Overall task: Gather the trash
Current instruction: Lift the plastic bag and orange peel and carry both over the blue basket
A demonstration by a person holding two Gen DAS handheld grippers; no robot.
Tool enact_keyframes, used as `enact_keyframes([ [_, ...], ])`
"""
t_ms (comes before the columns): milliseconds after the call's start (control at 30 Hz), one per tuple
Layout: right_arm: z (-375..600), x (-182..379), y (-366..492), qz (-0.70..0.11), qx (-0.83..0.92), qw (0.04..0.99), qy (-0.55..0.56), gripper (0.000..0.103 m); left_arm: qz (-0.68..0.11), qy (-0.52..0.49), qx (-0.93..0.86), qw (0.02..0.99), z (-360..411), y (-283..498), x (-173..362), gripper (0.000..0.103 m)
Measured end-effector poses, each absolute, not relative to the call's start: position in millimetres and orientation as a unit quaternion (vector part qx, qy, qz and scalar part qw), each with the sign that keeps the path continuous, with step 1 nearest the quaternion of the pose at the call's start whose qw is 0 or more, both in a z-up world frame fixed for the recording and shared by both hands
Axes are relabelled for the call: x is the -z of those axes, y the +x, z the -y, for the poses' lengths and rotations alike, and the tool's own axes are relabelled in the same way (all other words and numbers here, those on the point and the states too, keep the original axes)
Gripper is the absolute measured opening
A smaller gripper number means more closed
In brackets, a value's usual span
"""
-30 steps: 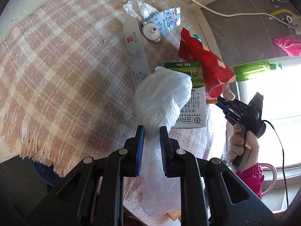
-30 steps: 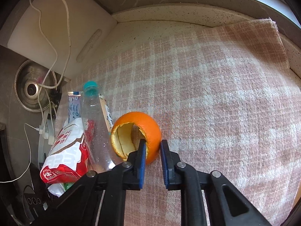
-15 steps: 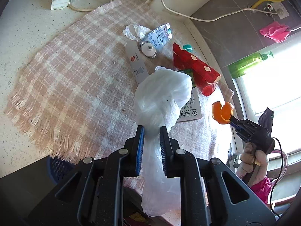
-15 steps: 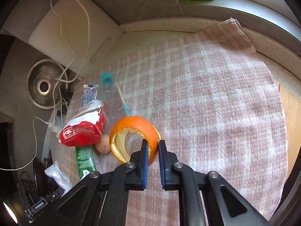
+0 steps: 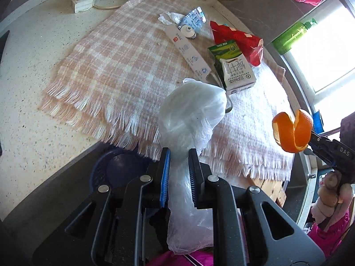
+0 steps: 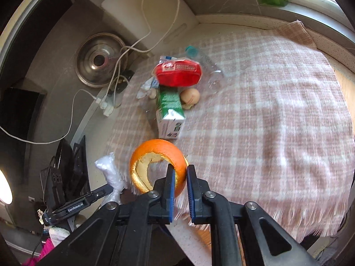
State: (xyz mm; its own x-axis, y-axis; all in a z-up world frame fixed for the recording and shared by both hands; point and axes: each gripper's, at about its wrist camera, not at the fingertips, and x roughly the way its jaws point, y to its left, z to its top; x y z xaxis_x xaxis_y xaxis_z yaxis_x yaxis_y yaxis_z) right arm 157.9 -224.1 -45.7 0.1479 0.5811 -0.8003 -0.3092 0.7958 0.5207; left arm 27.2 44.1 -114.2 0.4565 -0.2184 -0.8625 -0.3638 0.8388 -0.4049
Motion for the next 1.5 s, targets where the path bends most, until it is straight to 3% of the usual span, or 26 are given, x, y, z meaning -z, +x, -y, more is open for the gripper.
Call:
enact_keyframes([
  [467,178.3,73.9,43.7,-0.609,-0.321,0.722,0.076,0.008,-0.570,-0.241,-0.039,0.784,-51.6,-46.7,171.0,0.015],
  [700,146.6,96.3,11.7,-0.616,-0.325,0.718,0.005,0.008,-0.590,-0.232,-0.038,0.772,-50.1,-65.7,198.4,0.015],
  [1500,87.4,185.2,-23.4,-0.646,-0.304,0.693,-0.102,0.008,-0.627,-0.191,-0.058,0.753,-51.3,-67.4,265.7,0.015],
])
